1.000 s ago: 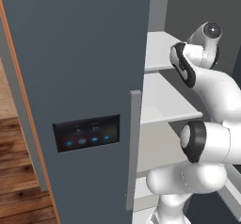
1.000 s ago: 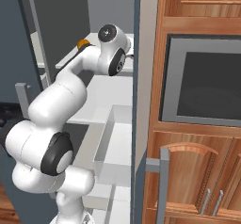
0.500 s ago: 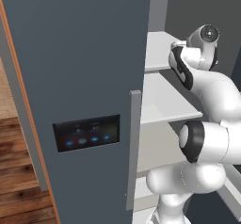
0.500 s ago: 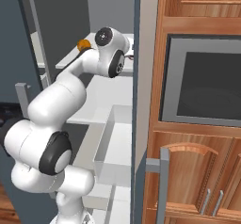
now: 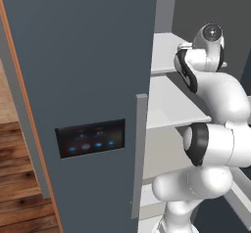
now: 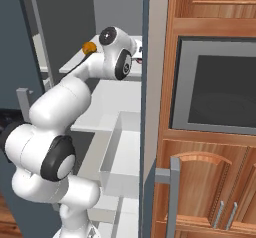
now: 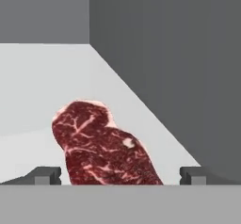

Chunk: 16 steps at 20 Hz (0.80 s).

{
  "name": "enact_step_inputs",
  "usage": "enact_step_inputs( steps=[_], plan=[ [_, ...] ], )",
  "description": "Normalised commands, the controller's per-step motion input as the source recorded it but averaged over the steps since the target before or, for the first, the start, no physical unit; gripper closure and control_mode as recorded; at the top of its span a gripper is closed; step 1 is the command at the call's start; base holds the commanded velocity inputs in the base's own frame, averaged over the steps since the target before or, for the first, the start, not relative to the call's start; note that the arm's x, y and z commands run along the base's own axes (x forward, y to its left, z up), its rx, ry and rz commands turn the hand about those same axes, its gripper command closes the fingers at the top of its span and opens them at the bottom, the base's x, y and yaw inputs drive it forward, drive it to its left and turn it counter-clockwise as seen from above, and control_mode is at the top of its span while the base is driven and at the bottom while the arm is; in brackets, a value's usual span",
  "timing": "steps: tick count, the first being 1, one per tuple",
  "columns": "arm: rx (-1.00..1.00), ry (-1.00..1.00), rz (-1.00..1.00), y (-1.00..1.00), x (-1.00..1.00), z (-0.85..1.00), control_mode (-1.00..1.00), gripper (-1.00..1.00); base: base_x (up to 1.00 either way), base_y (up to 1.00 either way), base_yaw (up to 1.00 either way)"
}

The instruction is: Open the fridge, remove the orange, lemon, and steak, and place them on any counter.

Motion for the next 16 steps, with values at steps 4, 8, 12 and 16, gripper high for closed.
enact_step_inputs(
  steps=[4, 8, 12, 16],
  plan=[
    [0.09, 0.43, 0.00, -0.10, 0.00, -0.64, -1.00, -1.00, 0.00, 0.00, 0.00],
    [0.13, 0.40, 0.00, -0.10, 0.01, -0.58, -1.00, -1.00, 0.00, 0.00, 0.00],
    [0.11, 0.34, 0.00, -0.06, 0.02, -0.58, -1.00, 1.00, 0.00, 0.00, 0.00],
    [0.08, 0.25, 0.00, 0.00, 0.00, -0.66, -1.00, 1.00, 0.00, 0.00, 0.00]
  ],
)
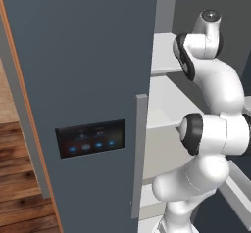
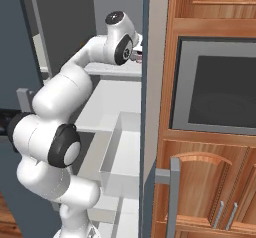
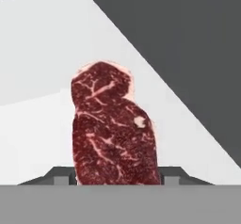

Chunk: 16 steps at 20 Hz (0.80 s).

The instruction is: Open the fridge, remove the orange, lemon, and steak, and place them on any counter.

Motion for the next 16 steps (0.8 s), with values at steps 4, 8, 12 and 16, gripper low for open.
enact_step_inputs(
  steps=[4, 8, 12, 16],
  plan=[
    [0.02, 0.15, 0.02, 0.03, 0.00, -0.66, -1.00, 1.00, 0.00, 0.00, 0.00],
    [0.00, 0.02, 0.01, 0.20, -0.34, -0.40, -1.00, 1.00, 0.00, 0.00, 0.00],
    [0.00, -0.09, 0.00, 0.20, -1.00, -0.23, -1.00, 1.00, 0.00, 0.00, 0.00],
    [0.00, -0.19, 0.00, 0.22, -1.00, -0.39, -1.00, 1.00, 0.00, 0.00, 0.00]
  ],
)
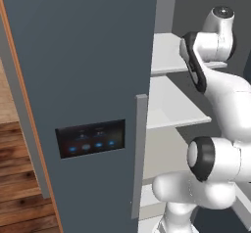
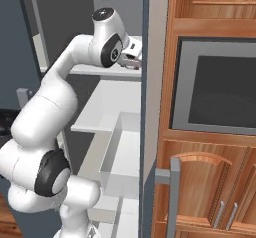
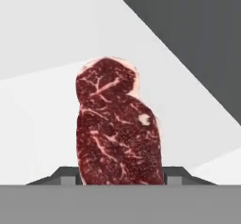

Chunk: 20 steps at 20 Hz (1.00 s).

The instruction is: Open the fridge, remove the orange, lemon, and steak, and place them on any counter.

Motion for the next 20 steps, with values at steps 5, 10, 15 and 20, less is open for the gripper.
enact_step_inputs(
  steps=[5, 10, 15, 20],
  plan=[
    [0.00, -0.23, 0.00, 0.29, -1.00, -0.44, -1.00, 1.00, 0.00, 0.00, 0.00],
    [0.00, -0.09, 0.00, 0.52, -1.00, 0.05, -1.00, 1.00, 0.00, 0.00, 0.00],
    [0.00, 0.00, 0.00, 0.31, -0.99, 0.29, -1.00, 1.00, 0.00, 0.00, 0.00],
    [0.01, 0.00, 0.00, 0.03, -0.88, 0.20, -1.00, 1.00, 0.00, 0.00, 0.00]
  ],
)
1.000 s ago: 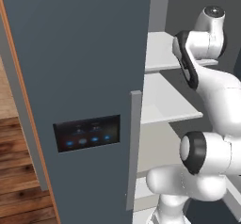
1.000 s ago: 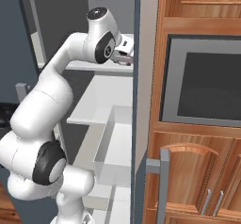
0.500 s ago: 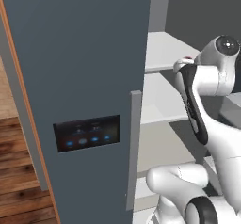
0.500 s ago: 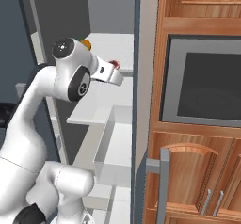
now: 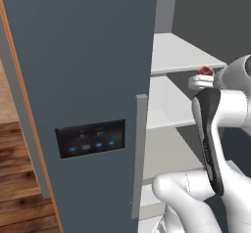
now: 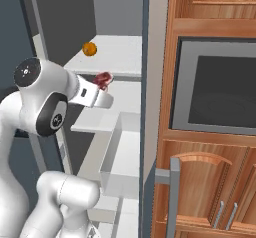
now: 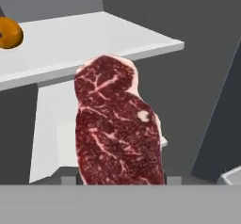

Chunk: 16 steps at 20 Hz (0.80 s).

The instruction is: Open the fridge, remove the orange, lemon, and steak, and place them on any counter.

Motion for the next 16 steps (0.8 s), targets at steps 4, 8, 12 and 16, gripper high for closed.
enact_step_inputs(
  steps=[4, 8, 12, 16],
  plan=[
    [0.00, 0.02, 0.00, 0.00, -0.62, 0.00, -1.00, 1.00, 0.00, 0.00, 0.00],
    [0.00, 0.05, 0.00, 0.00, -0.33, -0.02, 1.00, 1.00, -0.19, 0.00, 0.01],
    [0.00, 0.00, 0.00, 0.00, 0.00, 0.00, 1.00, 1.00, -0.97, 0.39, 0.18],
    [0.00, 0.00, 0.00, 0.00, 0.00, 0.00, 1.00, 1.00, -0.98, 0.75, 0.40]
  ],
)
